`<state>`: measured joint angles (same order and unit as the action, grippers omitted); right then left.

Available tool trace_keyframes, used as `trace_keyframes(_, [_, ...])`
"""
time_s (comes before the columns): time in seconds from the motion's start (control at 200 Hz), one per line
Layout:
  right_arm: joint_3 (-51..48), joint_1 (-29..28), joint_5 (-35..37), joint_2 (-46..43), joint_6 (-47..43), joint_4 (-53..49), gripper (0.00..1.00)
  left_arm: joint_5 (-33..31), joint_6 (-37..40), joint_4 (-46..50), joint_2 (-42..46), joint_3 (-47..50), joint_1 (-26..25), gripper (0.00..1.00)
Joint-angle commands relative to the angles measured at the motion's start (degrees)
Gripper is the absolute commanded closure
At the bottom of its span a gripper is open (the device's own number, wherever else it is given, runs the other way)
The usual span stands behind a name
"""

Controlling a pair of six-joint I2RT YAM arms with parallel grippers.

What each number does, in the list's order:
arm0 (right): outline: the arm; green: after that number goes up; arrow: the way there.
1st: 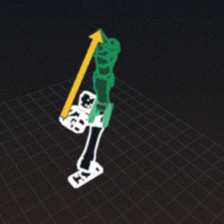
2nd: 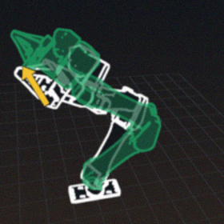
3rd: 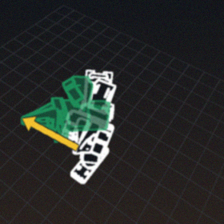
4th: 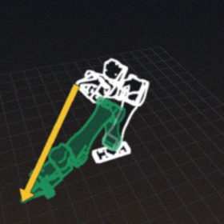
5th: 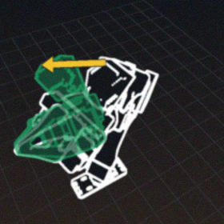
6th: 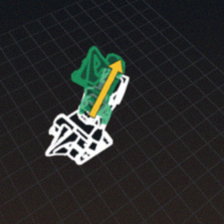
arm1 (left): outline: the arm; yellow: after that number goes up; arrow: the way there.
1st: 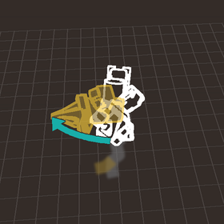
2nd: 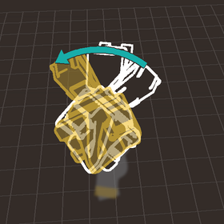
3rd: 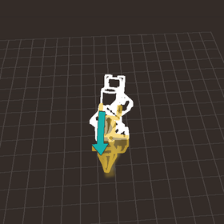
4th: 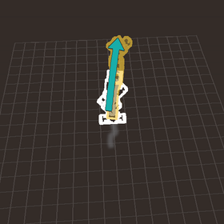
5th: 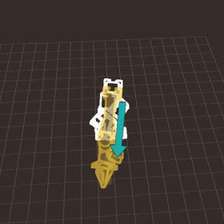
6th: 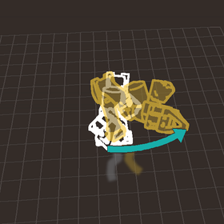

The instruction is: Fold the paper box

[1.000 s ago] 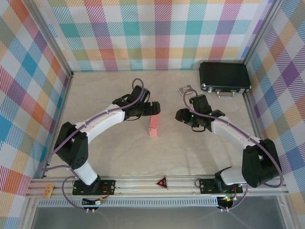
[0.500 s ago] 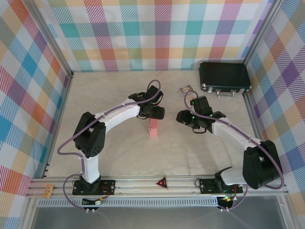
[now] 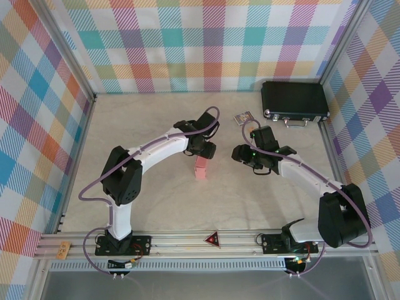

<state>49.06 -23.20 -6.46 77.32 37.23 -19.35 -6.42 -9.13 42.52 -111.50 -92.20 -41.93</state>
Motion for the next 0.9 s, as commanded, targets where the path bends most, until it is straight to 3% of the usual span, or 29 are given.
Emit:
trace_keyframes(0.0, [-0.8, 0.4, -0.4, 0.2, 0.4, 0.0, 0.45, -3.1, 6.1, 3.6, -0.7, -2.0, -0.3, 0.49])
trace_keyframes(0.355, [-1.3, 0.7, 0.2, -0.5, 0.2, -0.7, 0.45, -0.7, 25.9, 1.0, -1.2, -1.8, 0.4, 0.50])
trace_keyframes(0.59, [-1.7, 1.1, 0.3, -1.0, 0.0, -1.1, 0.45, 12.7, 38.4, -0.9, -0.3, -0.5, 3.9, 0.50])
trace_keyframes(0.895, [-1.8, 1.5, 0.4, -0.9, -0.1, -1.3, 0.45, 18.4, 54.4, 1.2, -1.6, -1.8, 5.8, 0.49])
